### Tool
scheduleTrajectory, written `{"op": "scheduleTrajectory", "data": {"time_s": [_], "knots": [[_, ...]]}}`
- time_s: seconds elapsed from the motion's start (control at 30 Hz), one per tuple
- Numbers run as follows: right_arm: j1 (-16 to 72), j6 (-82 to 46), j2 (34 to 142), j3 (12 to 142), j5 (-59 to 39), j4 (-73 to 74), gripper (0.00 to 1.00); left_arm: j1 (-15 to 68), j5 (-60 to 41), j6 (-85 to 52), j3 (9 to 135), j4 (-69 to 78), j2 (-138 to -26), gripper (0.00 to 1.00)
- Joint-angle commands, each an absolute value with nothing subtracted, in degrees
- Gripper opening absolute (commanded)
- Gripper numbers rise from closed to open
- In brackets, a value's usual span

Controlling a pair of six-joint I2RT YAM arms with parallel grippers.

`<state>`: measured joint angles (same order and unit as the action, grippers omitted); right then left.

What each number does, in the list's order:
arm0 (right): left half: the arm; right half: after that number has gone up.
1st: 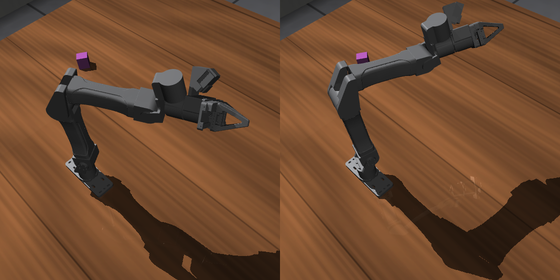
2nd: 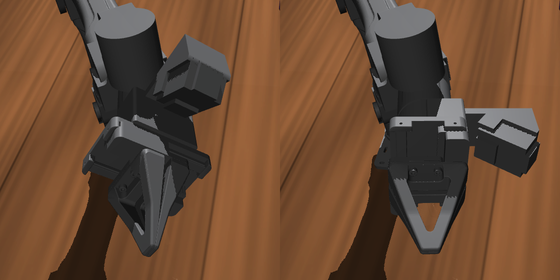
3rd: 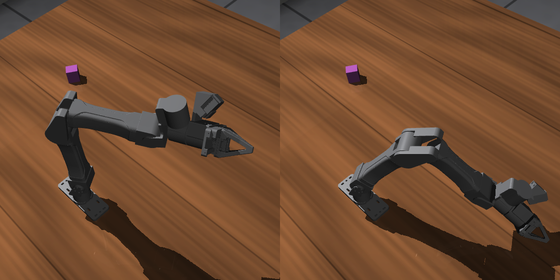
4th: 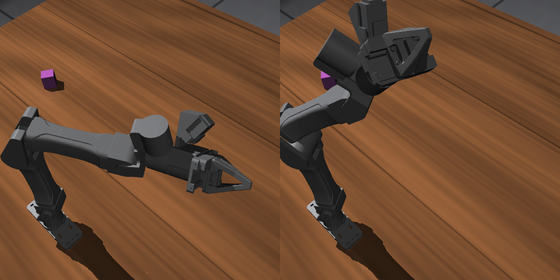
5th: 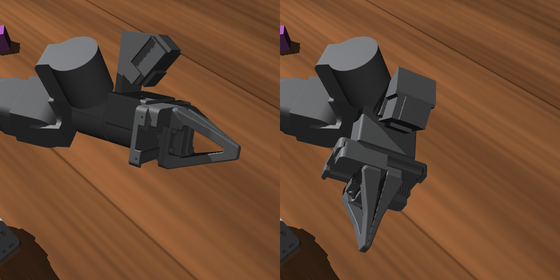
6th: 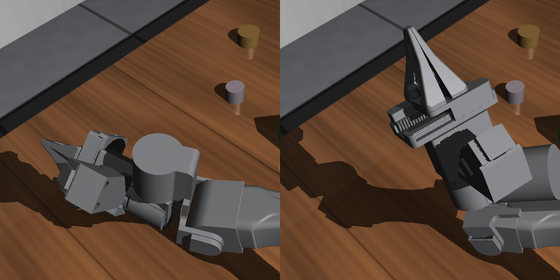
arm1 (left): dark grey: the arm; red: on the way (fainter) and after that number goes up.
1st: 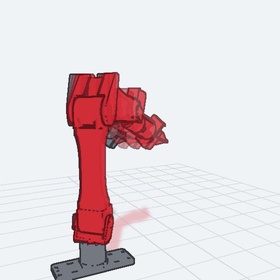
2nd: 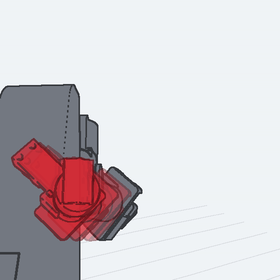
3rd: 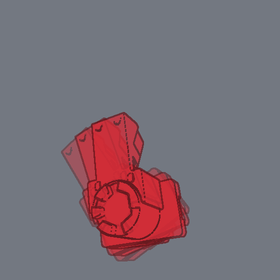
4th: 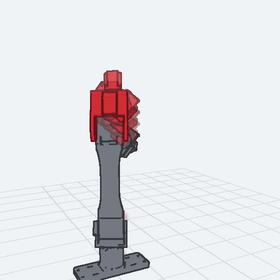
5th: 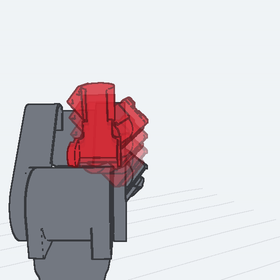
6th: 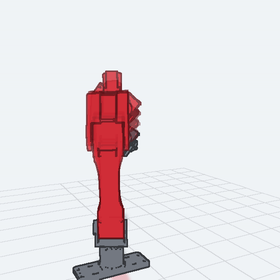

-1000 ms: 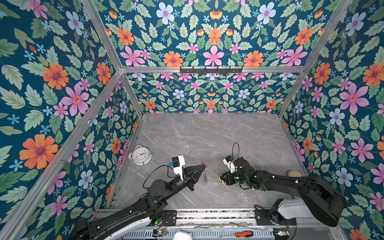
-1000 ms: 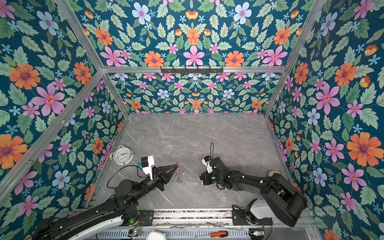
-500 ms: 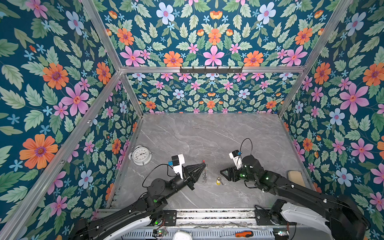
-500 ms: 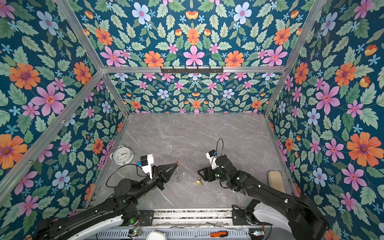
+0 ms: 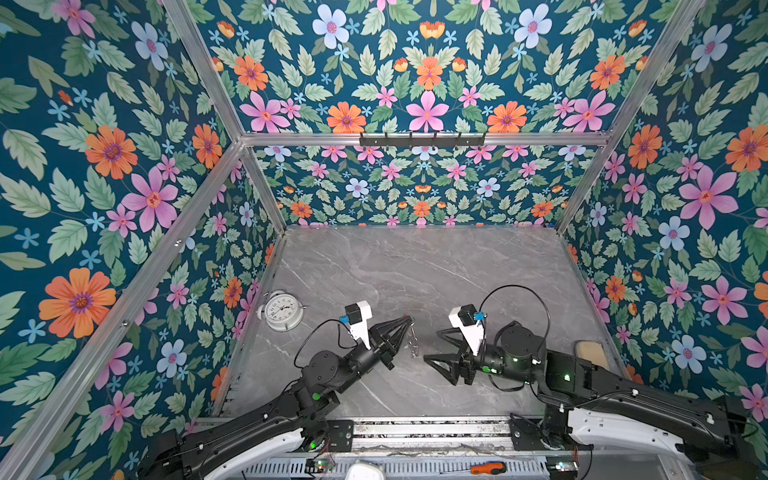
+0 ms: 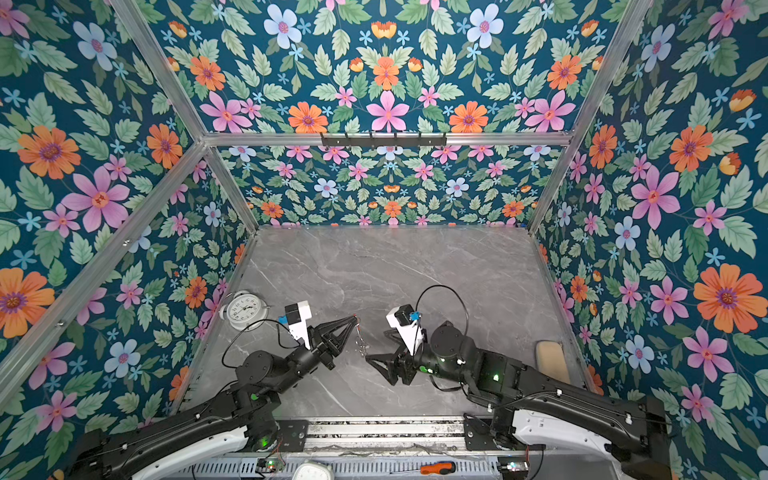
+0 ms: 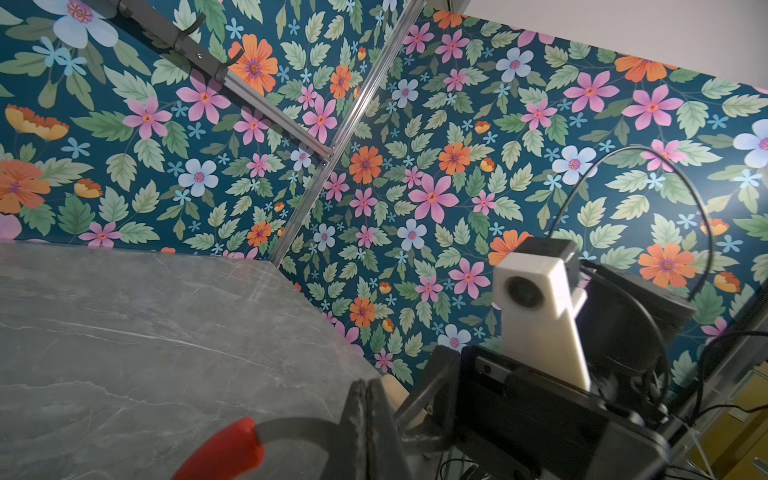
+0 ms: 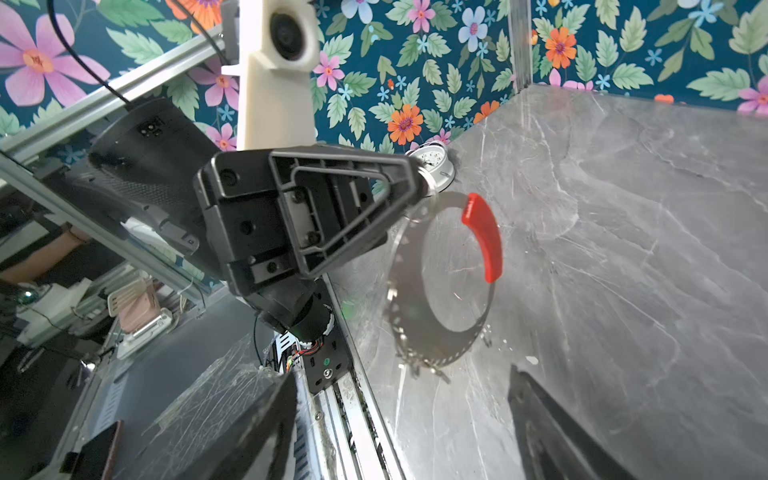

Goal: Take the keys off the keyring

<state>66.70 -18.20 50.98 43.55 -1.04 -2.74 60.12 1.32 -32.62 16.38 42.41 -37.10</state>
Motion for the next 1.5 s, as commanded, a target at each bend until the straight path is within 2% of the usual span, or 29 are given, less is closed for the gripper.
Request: {"op": "scheduleTrajectory", "data": {"time_s": [0.0,0.17,0.23,0.5,0.67,0.7,0.8,0.87,0.9,0.93,1.03,1.23,1.37,1.47], "knots": [[67.2,-13.6,55.1,46.1,2.3,-0.5,0.80,60.1,2.3,-32.6,17.2,43.3,-37.4,0.00],[67.3,-12.0,61.4,49.2,5.5,-0.1,0.74,60.1,2.5,-32.8,17.0,43.2,-37.0,0.00],[67.3,-11.9,62.8,49.8,6.1,-0.1,0.66,60.1,2.5,-32.9,16.8,43.1,-36.8,0.00],[67.2,-11.7,64.9,49.8,6.0,1.1,0.24,60.1,2.5,-33.0,16.4,43.2,-36.8,0.00],[67.0,-11.9,65.0,49.7,6.5,0.9,0.11,60.1,2.8,-33.4,16.4,42.9,-36.7,0.00],[66.8,-12.0,64.9,49.5,6.4,0.9,0.08,60.2,3.1,-33.6,16.6,42.3,-36.4,0.03],[66.3,-12.7,64.4,48.9,5.9,0.8,0.00,60.1,3.5,-33.5,16.8,41.4,-35.5,0.38],[65.8,-13.1,64.1,48.3,5.6,0.9,0.00,60.1,3.8,-33.2,16.9,40.8,-34.9,0.56],[65.6,-13.4,63.8,48.0,5.5,0.8,0.00,60.1,4.3,-33.2,17.1,40.3,-34.6,0.97],[65.4,-13.7,63.7,47.7,5.2,0.8,0.00,60.2,4.5,-32.9,17.3,39.8,-34.1,1.00],[63.3,-15.6,63.0,46.1,2.8,1.4,0.00,60.1,4.6,-31.3,18.5,38.3,-32.3,1.00],[55.0,-21.3,64.5,42.7,-10.6,3.8,0.00,60.1,3.3,-28.9,19.0,38.6,-28.8,1.00],[50.4,-24.9,69.9,42.0,-20.5,6.7,0.00,60.1,2.7,-29.2,18.7,38.6,-29.5,1.00],[49.5,-25.3,74.7,42.9,-23.8,7.0,0.00,60.1,2.4,-29.8,18.6,39.0,-30.5,1.00]]}}
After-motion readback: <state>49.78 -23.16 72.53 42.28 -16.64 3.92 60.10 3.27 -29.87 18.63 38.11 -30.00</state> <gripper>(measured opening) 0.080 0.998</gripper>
